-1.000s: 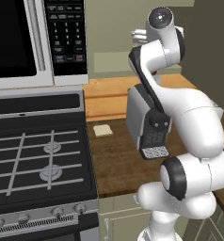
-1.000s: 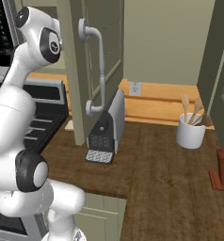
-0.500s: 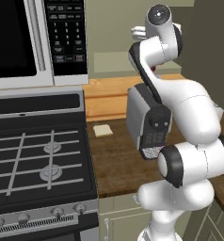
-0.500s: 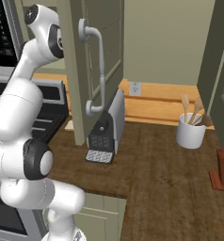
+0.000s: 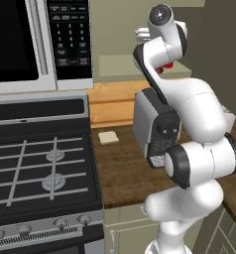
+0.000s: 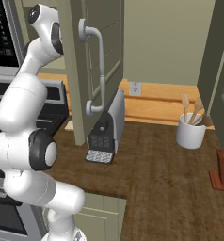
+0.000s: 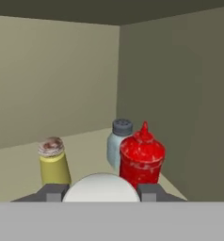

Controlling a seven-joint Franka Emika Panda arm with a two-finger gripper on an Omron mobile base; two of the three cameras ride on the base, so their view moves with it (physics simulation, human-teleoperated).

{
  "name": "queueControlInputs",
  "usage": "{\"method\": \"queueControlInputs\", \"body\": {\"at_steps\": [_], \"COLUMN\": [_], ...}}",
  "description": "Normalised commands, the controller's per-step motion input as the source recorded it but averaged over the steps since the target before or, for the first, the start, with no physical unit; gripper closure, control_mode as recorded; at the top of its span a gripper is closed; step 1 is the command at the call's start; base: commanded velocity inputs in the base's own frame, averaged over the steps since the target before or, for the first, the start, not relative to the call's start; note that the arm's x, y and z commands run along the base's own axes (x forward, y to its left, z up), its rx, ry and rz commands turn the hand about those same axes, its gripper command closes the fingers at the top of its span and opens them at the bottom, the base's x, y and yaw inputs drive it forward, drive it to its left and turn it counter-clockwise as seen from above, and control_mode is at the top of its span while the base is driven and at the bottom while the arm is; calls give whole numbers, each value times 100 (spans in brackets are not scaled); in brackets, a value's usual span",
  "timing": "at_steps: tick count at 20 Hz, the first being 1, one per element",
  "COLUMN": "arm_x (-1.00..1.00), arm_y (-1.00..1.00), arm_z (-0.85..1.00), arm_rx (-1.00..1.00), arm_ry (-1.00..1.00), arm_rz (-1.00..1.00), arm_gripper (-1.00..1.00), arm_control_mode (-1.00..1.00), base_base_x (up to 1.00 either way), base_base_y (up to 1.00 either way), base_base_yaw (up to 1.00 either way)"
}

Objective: Put the shaker and condiment bottle from the counter next to their counterparts in the cabinet.

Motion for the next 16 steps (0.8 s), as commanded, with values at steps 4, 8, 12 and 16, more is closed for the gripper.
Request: {"method": "queueControlInputs", "body": {"at_steps": [4,8,12,16], "arm_x": [19,42,37,26], "arm_y": [-1,-24,-8,0], "arm_z": [0,0,0,0], "arm_rx": [0,0,0,0], "arm_ry": [0,0,0,0], "arm_rz": [0,0,0,0], "arm_gripper": [100,100,100,100], "arm_control_mode": [-100,-100,-100,-100], "base_base_x": [0,0,0,0], "base_base_y": [0,0,0,0], "base_base_yaw": [0,0,0,0]}}
